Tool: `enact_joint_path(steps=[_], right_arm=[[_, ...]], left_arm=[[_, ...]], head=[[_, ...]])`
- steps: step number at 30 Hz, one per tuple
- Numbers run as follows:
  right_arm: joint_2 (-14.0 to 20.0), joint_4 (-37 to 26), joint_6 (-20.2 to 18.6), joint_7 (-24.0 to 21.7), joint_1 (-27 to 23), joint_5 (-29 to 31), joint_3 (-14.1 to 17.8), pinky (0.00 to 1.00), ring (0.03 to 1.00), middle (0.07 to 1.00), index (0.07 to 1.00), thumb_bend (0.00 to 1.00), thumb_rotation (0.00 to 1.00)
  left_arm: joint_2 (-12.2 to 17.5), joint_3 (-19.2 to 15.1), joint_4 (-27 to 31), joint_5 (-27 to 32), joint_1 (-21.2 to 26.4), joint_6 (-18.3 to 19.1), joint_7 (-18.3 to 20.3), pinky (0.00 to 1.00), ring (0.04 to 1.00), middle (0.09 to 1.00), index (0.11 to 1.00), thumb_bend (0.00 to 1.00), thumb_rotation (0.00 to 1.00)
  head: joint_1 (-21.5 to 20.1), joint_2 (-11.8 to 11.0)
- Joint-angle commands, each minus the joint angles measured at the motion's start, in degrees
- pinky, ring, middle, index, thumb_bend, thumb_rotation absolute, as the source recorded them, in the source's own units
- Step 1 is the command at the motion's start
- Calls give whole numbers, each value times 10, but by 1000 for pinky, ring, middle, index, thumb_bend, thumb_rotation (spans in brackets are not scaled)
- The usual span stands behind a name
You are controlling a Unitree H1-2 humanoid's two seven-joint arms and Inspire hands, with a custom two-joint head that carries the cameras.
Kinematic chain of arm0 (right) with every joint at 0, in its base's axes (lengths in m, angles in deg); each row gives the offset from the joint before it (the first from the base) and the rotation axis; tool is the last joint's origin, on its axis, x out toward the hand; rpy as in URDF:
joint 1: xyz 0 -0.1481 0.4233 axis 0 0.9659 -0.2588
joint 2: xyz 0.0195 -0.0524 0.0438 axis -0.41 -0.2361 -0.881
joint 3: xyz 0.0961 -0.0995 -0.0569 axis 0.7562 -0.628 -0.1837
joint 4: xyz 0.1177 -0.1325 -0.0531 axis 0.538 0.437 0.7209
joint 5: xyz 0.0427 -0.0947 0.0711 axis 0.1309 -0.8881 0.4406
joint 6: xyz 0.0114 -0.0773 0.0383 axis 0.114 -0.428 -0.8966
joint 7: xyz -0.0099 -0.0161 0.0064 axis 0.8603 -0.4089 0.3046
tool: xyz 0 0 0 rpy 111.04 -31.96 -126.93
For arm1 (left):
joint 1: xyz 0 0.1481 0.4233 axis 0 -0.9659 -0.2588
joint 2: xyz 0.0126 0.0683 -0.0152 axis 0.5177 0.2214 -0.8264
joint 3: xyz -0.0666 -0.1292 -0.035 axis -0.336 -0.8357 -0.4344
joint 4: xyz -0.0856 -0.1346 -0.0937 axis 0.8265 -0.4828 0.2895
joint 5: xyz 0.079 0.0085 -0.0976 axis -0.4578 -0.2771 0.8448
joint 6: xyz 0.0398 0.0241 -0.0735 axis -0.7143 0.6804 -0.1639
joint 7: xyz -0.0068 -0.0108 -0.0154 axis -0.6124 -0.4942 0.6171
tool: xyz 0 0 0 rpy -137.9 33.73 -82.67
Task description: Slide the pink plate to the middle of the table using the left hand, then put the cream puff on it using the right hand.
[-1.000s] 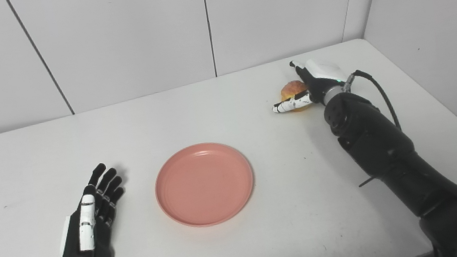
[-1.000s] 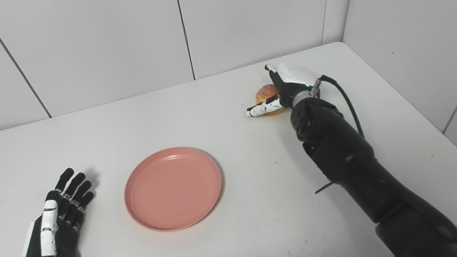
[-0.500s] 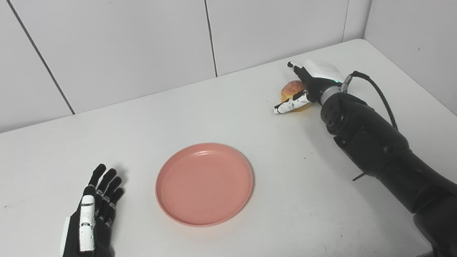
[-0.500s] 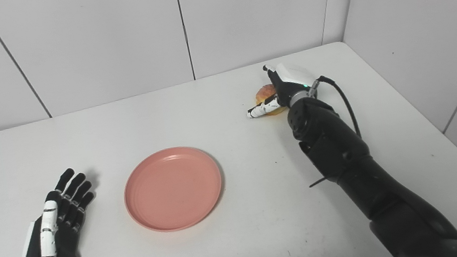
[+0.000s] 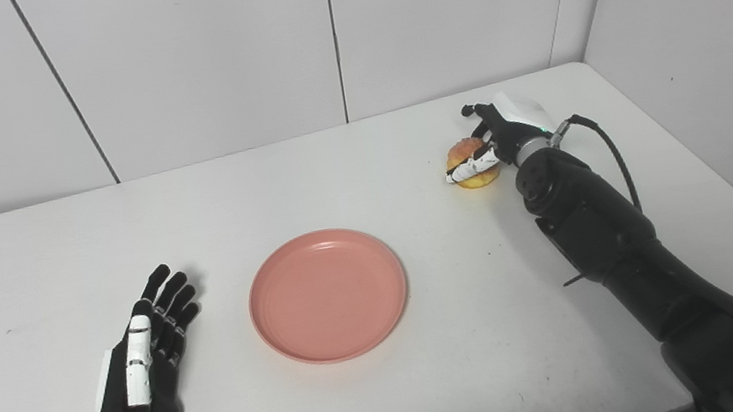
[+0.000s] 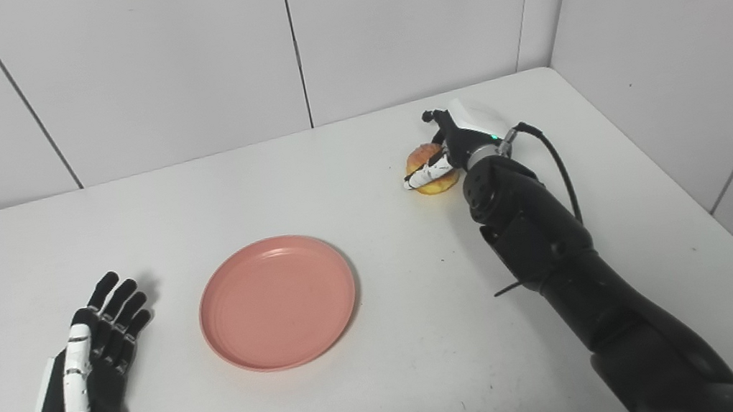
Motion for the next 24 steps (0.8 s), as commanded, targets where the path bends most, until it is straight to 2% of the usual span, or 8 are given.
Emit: enact_joint_path(steps=[1, 6, 7, 8, 14, 24], right_arm=[[12, 0, 1, 7, -36, -10, -4, 316, 381, 470, 623, 778, 229], [16, 23, -6, -14, -42, -12, -20, 345, 397, 471, 532, 676, 215], [16, 25, -8, -17, -43, -13, -22, 337, 392, 472, 503, 567, 171], [17, 27, -7, -19, -43, -13, -25, 335, 393, 473, 496, 541, 160], [23, 33, -4, -21, -44, -15, -37, 329, 388, 469, 486, 513, 142], [35, -33, -6, -30, -28, -8, -25, 312, 383, 469, 487, 508, 137]], left_arm=[[-4, 0, -7, 3, -14, 21, -6, 919, 899, 891, 865, 394, 887], [-3, 1, -9, 4, -13, 20, -4, 923, 904, 896, 869, 399, 888], [-4, 1, -9, 5, -13, 21, -3, 925, 906, 898, 872, 400, 886], [-4, 2, -6, 4, -14, 22, -4, 924, 906, 899, 872, 399, 885], [-4, 2, -10, 3, -14, 19, -3, 929, 909, 901, 874, 397, 889], [-6, 3, -1, -1, -18, 25, -9, 916, 894, 887, 863, 392, 885]], head=[[0, 0], [0, -1], [0, -1], [0, -1], [5, -2], [9, -4]])
